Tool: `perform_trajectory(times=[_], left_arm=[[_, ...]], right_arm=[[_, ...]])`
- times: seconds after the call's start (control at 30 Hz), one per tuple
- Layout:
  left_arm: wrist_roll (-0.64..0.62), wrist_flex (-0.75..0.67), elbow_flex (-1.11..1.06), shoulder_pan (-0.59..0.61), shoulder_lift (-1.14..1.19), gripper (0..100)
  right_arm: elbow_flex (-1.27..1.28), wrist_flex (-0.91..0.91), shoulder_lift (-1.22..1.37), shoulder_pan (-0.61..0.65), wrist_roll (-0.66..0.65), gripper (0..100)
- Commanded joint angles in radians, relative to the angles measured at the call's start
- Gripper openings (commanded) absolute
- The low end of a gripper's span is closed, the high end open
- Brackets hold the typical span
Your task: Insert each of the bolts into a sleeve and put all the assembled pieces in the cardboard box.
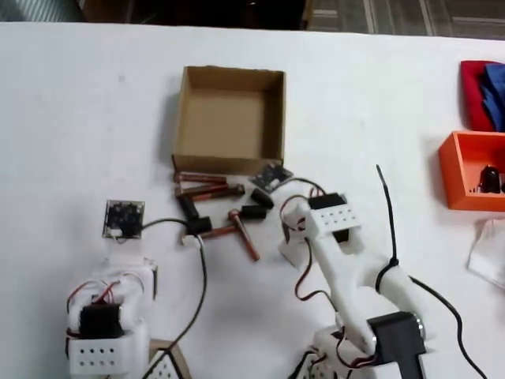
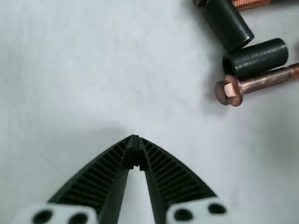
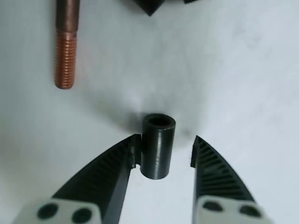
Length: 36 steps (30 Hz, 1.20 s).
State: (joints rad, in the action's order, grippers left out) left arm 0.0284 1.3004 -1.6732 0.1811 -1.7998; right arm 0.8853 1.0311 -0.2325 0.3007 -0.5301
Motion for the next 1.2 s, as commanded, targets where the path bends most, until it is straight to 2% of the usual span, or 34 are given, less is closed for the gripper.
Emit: perform_trajectory(times=[0.0,0.17,0.3,0.47,0.73,0.83,0.87,1.0,1.17], left_arm=[[-0.003,-0.018,-0.021,-0.008,-0.015,3],[-0.003,-0.018,-0.021,-0.008,-0.015,3],[-0.003,-0.018,-0.021,-0.008,-0.015,3],[-0.003,-0.018,-0.021,-0.008,-0.015,3],[-0.003,-0.018,-0.021,-0.008,-0.015,3],[-0.003,-0.018,-0.021,-0.008,-0.015,3],[-0.003,-0.018,-0.021,-0.008,-0.015,3],[-0.003,-0.018,-0.021,-0.008,-0.015,3],[-0.003,-0.018,-0.021,-0.008,-0.015,3]], right_arm=[[-0.002,-0.016,-0.039,0.001,-0.009,16.9],[0.0,-0.016,-0.033,0.001,-0.009,16.4],[-0.002,-0.048,0.068,-0.002,-0.009,11.4],[-0.078,-0.005,0.18,-0.005,-0.009,11.3],[-0.08,0.005,0.189,-0.005,-0.009,10.7],[-0.084,0.001,0.189,-0.01,-0.006,1.2],[-0.087,0.001,0.186,-0.021,-0.003,1.9],[-0.109,0.03,0.079,-0.136,-0.008,2.3],[-0.103,0.136,-0.302,-0.252,-0.061,2.2]])
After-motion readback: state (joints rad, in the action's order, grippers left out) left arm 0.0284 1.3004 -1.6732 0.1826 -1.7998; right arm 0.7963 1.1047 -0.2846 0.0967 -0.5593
